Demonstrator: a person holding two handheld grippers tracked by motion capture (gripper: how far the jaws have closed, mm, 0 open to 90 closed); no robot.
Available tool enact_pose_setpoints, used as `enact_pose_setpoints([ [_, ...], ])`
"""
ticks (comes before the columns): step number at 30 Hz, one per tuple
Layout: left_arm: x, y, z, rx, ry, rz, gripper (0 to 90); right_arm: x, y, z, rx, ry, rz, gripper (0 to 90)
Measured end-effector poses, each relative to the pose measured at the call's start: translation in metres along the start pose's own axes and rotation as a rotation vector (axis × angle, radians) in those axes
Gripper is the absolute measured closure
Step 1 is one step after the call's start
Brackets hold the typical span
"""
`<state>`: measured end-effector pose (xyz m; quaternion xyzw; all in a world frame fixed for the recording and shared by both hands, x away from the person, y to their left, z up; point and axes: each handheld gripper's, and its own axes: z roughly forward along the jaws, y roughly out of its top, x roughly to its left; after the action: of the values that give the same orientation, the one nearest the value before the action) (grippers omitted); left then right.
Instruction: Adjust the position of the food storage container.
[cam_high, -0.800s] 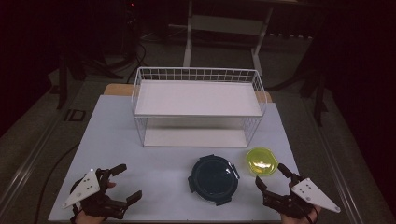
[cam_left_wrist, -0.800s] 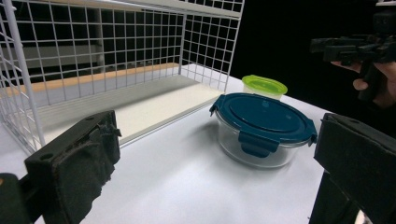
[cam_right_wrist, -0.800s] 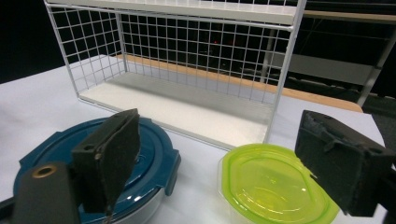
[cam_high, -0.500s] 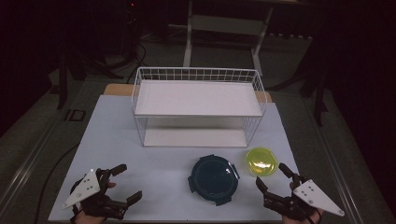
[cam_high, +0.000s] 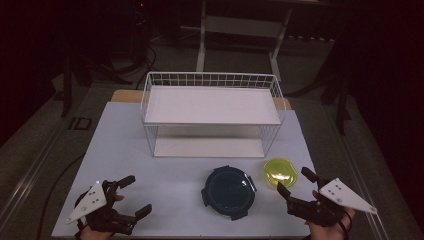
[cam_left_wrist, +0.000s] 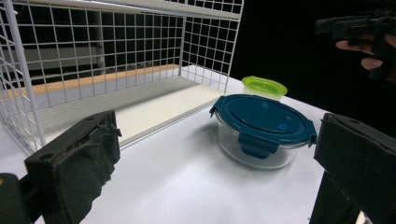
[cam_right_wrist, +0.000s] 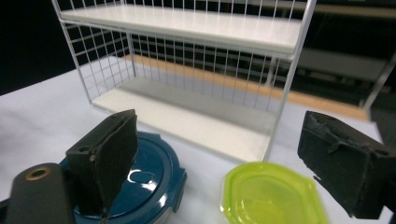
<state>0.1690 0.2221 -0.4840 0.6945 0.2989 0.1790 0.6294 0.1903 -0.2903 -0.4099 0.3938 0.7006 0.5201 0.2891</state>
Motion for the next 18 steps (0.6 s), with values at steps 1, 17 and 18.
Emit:
enact_pose_setpoints([
  [1,0.0,0.0,0.0,0.0,0.0,0.0,0.0,0.0,0.0,0.0,0.0,0.0,0.0,10.6],
  [17,0.0,0.0,0.0,0.001,-0.004,0.001,0.0,0.003,-0.02,0.034,0.168,0.075,0.029,47.7],
  [18,0.0,0.0,0.0,0.002,-0.004,0.002,0.0,0.006,-0.025,0.037,0.204,0.083,0.022,56.1],
])
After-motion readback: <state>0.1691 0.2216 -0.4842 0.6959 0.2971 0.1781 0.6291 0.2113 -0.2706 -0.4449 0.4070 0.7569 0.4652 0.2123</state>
